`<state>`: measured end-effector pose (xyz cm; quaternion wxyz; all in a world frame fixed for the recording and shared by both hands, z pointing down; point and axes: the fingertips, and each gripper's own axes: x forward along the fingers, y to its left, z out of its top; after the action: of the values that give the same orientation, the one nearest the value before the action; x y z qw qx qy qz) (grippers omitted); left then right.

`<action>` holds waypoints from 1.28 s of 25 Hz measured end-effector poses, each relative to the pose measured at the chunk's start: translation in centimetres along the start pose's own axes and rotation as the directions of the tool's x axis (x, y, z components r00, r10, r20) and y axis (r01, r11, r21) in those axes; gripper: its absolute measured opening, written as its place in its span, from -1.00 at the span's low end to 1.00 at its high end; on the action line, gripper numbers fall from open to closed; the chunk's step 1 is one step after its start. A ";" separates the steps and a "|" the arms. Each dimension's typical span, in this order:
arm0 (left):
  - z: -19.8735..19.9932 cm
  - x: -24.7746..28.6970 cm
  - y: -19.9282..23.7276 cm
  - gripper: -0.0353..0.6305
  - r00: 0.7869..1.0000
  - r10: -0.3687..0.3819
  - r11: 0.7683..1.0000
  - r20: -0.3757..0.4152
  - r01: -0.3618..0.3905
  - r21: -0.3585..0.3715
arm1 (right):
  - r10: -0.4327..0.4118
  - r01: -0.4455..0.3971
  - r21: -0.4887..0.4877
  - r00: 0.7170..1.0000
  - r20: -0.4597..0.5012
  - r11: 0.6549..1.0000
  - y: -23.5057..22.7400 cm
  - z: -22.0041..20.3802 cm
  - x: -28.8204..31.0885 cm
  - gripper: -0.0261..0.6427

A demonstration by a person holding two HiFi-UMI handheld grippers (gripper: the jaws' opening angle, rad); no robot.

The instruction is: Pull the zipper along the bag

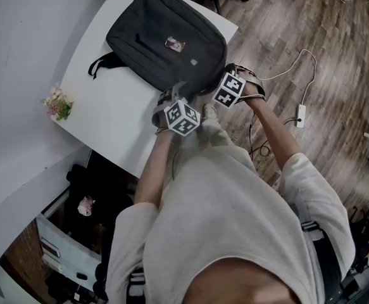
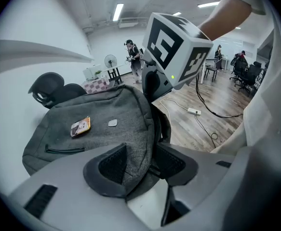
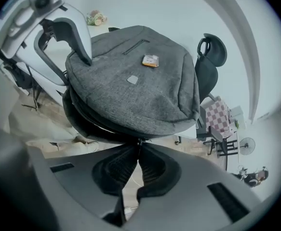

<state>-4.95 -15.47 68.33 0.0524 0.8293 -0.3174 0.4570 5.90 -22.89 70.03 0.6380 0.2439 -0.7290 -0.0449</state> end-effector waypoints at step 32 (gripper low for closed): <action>-0.3 1.3 5.3 -0.32 1.000 -0.002 0.995 -0.001 0.002 -0.101 | 0.082 -0.090 0.147 0.995 0.056 0.985 -0.9 5.1 0.8 -0.86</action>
<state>-7.76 -20.22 68.48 0.0949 0.8257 -0.3392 0.4406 1.28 -25.22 69.54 0.6009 0.2582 -0.7559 0.0314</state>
